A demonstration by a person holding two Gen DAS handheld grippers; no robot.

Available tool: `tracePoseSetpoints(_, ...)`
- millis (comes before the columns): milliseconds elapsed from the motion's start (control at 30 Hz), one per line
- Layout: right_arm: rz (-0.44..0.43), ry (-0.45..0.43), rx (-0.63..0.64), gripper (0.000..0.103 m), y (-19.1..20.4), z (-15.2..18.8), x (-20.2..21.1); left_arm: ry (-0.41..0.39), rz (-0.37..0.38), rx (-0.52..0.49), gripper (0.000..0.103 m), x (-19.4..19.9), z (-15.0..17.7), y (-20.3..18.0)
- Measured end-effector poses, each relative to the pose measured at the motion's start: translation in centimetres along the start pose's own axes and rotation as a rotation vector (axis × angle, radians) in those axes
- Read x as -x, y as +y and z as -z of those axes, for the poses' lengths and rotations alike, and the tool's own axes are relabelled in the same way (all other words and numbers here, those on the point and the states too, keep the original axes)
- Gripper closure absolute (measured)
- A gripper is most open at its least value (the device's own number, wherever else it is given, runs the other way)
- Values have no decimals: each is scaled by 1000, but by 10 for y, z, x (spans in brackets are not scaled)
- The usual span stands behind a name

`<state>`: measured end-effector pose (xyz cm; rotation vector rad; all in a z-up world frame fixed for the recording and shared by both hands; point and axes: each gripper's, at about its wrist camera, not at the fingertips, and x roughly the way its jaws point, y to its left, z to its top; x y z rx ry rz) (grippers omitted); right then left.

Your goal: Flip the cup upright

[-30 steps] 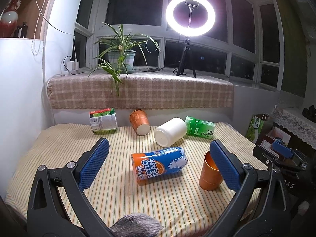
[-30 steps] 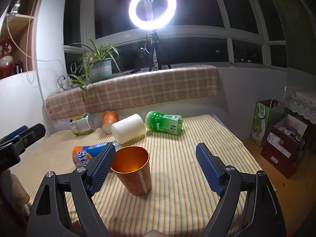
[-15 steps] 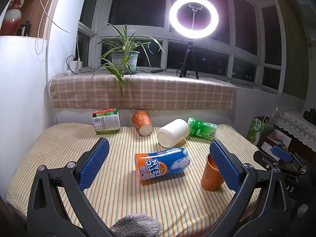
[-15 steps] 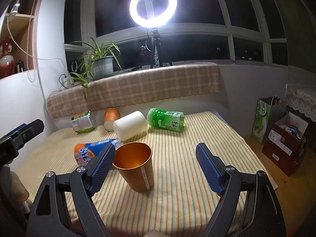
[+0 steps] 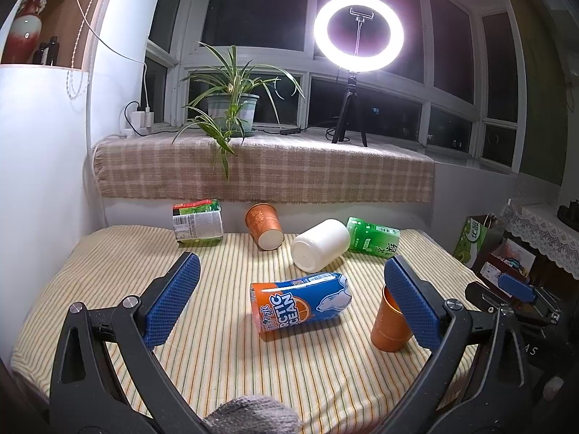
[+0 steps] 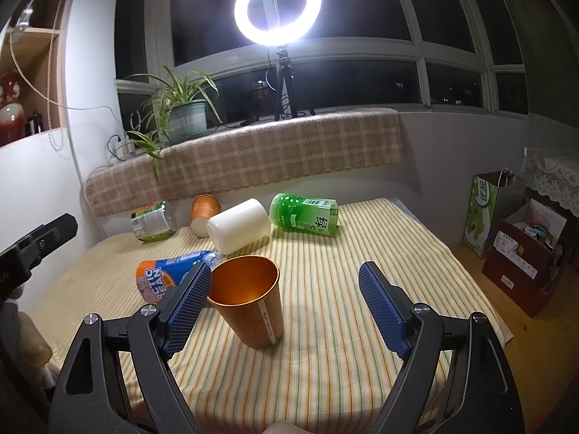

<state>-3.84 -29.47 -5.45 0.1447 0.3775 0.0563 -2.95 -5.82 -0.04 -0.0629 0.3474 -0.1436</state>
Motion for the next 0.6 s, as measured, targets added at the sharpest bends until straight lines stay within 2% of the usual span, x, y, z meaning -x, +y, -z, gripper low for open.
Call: tracePoseSetpoints(600, -23, 30, 2, 19, 4, 5, -5, 3, -5, 8, 0, 1, 1, 5)
